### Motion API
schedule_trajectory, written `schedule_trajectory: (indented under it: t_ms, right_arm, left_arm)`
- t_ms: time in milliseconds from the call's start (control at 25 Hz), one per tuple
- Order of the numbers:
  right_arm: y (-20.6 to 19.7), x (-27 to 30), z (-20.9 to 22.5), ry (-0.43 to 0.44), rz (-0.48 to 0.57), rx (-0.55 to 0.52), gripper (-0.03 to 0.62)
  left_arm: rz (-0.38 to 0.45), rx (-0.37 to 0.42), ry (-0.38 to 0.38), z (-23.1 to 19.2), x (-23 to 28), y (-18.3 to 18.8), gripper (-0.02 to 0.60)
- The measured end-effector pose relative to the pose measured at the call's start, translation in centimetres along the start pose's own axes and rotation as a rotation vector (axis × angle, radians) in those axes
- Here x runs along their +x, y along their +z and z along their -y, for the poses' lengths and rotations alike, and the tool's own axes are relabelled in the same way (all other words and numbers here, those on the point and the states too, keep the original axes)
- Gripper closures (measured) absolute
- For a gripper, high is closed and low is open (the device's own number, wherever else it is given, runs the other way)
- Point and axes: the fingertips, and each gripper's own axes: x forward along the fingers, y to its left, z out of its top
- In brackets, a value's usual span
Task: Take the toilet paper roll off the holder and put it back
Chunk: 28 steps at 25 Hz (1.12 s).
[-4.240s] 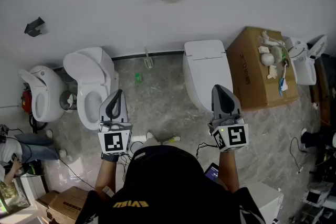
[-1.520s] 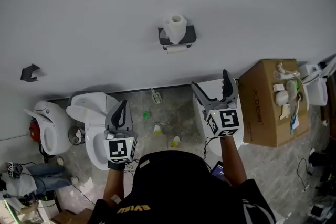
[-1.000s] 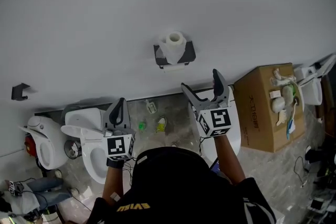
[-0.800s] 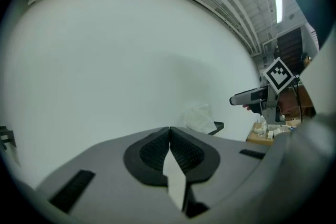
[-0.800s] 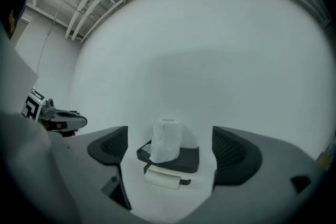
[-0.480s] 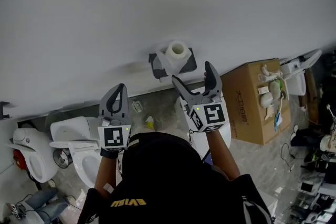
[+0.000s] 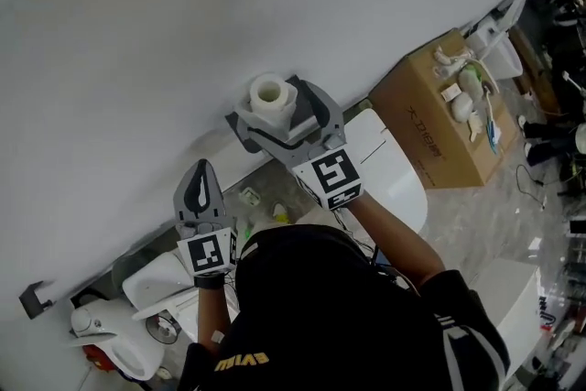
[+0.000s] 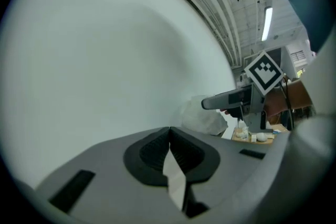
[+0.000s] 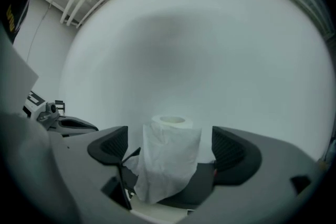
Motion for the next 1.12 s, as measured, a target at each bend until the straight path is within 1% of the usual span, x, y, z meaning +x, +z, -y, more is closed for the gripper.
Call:
schedule_trajectory:
  t_ms: [80,240,400,480,560,680,760,880,960,1040,1120]
  right_arm:
    - [-0.2,0.4,0.3,-0.005,-0.003,0.003,0.1]
    - [-1.2,1.2,0.4,-0.013,-0.004,0.029,0.1]
    - [-1.7,2.1,0.7,-0.014,-0.014,0.042,0.1]
    - [-2.2,2.3,0.6,-0.033,-0.023,0.015,0.102]
    - [-2.4,2.3,0.0,-0.042,-0.009,-0.02,0.103]
    - [-2.0,2.1,0.0,-0.029,0.023,-0.019,0.103]
    - [-2.0,1.8,0.2,-0.02,0.018,-0.005,0.103]
    - [-2.4,1.8,-0.1,-0.012,0.006,-0.032,0.106]
    - [-2.5,1.9,-0.2,-0.014,0.005,-0.041,0.114]
    - [-2.5,1.8,0.2,-0.016,0.003,-0.027,0.146]
    - [-2.4,1.8,0.4,-0.012,0.003,-0.015,0.165]
  left_arm:
    - [0.001,-0.01,-0.023,0.7,0.5,0.0,0.569]
    - [-0.008,0.006,-0.057,0.9,0.8,-0.4,0.569]
    - [-0.001,0.002,-0.052,0.7,0.9,-0.2,0.569]
    - [-0.006,-0.007,-0.05,0.6,0.7,-0.4,0.569]
    - [-0.019,-0.017,-0.043,0.1,0.2,-0.9,0.569]
    - [-0.028,-0.034,-0.035,-0.1,0.2,-1.2,0.569]
    - [-0.03,-0.044,-0.038,0.3,-0.1,-1.5,0.569]
    - [-0.037,-0.037,-0.047,0.7,-0.3,-1.9,0.569]
    - [-0.04,-0.028,-0.053,0.9,-0.3,-1.9,0.569]
    - [-0.044,-0.025,-0.057,1.0,-0.4,-1.9,0.569]
    - [-0.048,-0.026,-0.061,1.0,-0.5,-2.1,0.569]
